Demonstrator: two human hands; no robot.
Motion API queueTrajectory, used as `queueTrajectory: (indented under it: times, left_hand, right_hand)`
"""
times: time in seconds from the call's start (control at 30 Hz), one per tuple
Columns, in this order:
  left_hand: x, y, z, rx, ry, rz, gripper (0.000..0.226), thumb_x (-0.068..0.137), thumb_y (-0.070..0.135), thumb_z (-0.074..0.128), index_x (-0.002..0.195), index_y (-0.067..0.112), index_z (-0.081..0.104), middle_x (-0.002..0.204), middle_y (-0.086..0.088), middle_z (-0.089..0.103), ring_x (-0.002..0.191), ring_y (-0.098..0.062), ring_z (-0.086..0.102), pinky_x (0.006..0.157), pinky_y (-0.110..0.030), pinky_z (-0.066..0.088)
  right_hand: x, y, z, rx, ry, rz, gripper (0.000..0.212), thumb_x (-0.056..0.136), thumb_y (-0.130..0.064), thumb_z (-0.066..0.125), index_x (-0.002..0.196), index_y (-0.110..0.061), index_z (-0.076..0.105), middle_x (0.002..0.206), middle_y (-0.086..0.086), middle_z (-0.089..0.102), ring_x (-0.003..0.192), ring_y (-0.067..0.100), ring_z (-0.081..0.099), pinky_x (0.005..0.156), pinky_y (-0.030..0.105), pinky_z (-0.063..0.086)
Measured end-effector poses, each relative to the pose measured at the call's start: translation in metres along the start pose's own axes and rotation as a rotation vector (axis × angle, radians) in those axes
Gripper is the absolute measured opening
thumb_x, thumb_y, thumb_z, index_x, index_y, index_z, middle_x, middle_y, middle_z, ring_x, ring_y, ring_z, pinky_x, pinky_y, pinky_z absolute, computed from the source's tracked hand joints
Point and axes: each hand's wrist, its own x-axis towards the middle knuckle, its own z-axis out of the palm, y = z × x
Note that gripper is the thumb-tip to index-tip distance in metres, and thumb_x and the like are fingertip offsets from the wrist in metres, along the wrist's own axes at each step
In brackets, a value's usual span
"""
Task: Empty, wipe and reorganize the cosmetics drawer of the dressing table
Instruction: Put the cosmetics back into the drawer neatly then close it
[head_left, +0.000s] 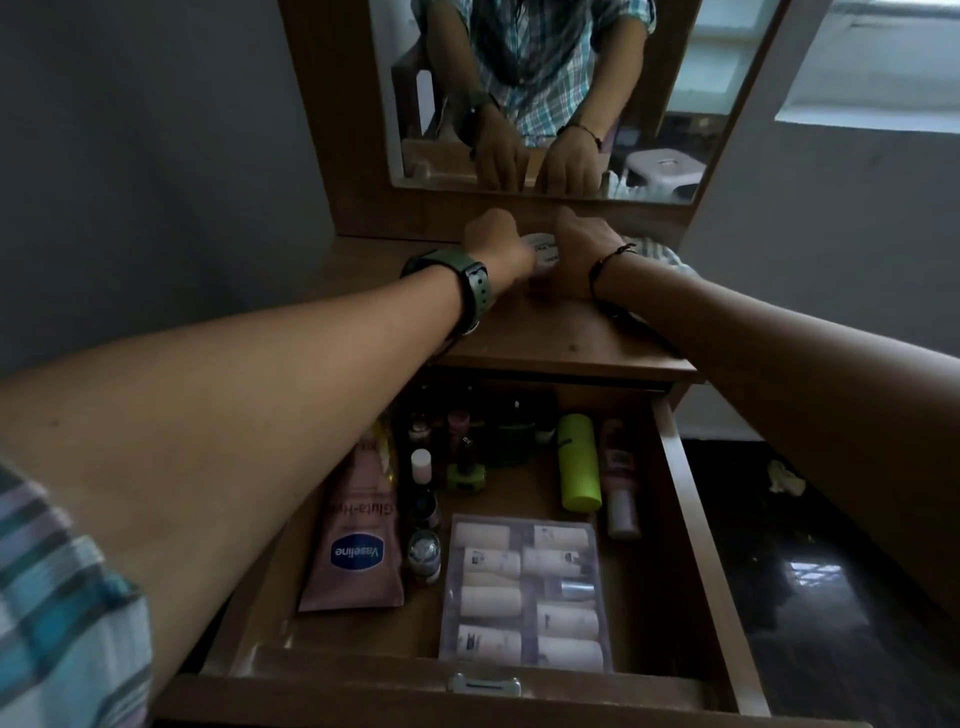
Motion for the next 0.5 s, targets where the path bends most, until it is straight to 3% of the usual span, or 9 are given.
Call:
queueTrajectory:
  times: [0.2, 0.33, 0.43, 0.5]
  left_hand:
    - [-0.004, -0.006, 0.005, -0.153, 0.097, -0.031, 0.028, 0.088, 0.010, 0.056, 0.114, 0.004, 0.062, 0.119, -0.013, 0.063, 0.108, -0.027, 0.060, 0.087, -0.033, 0.053]
    - [-0.028, 0.001, -0.017, -0.300, 0.197, 0.042, 0.023, 0.085, 0.005, 0.054, 0.102, 0.006, 0.069, 0.108, -0.009, 0.068, 0.099, -0.020, 0.062, 0.074, -0.029, 0.054]
    - [-0.073, 0.001, -0.037, -0.339, 0.151, 0.159, 0.020, 0.087, 0.006, 0.055, 0.102, 0.009, 0.068, 0.103, -0.003, 0.068, 0.095, -0.012, 0.061, 0.071, -0.019, 0.052]
    - [-0.110, -0.007, -0.044, -0.397, 0.093, 0.187, 0.018, 0.088, 0.004, 0.055, 0.099, 0.008, 0.068, 0.098, -0.004, 0.069, 0.091, -0.012, 0.063, 0.074, -0.024, 0.054]
  right_hand:
    - [0.002, 0.001, 0.004, -0.010, 0.135, -0.049, 0.067, 0.078, -0.040, 0.068, 0.127, -0.002, 0.042, 0.130, 0.022, 0.048, 0.119, 0.036, 0.047, 0.091, 0.038, 0.042]
    - [-0.028, -0.011, -0.012, 0.104, 0.271, -0.075, 0.075, 0.076, -0.046, 0.067, 0.132, -0.005, 0.039, 0.131, 0.020, 0.044, 0.120, 0.035, 0.044, 0.090, 0.039, 0.042]
    - [-0.073, -0.023, -0.029, 0.096, 0.275, -0.098, 0.069, 0.076, -0.045, 0.066, 0.130, -0.009, 0.042, 0.131, 0.017, 0.039, 0.123, 0.032, 0.036, 0.094, 0.036, 0.037]
    - [-0.110, -0.028, -0.033, 0.096, 0.233, -0.090, 0.069, 0.073, -0.048, 0.065, 0.128, -0.013, 0.045, 0.129, 0.014, 0.040, 0.122, 0.030, 0.035, 0.094, 0.033, 0.034]
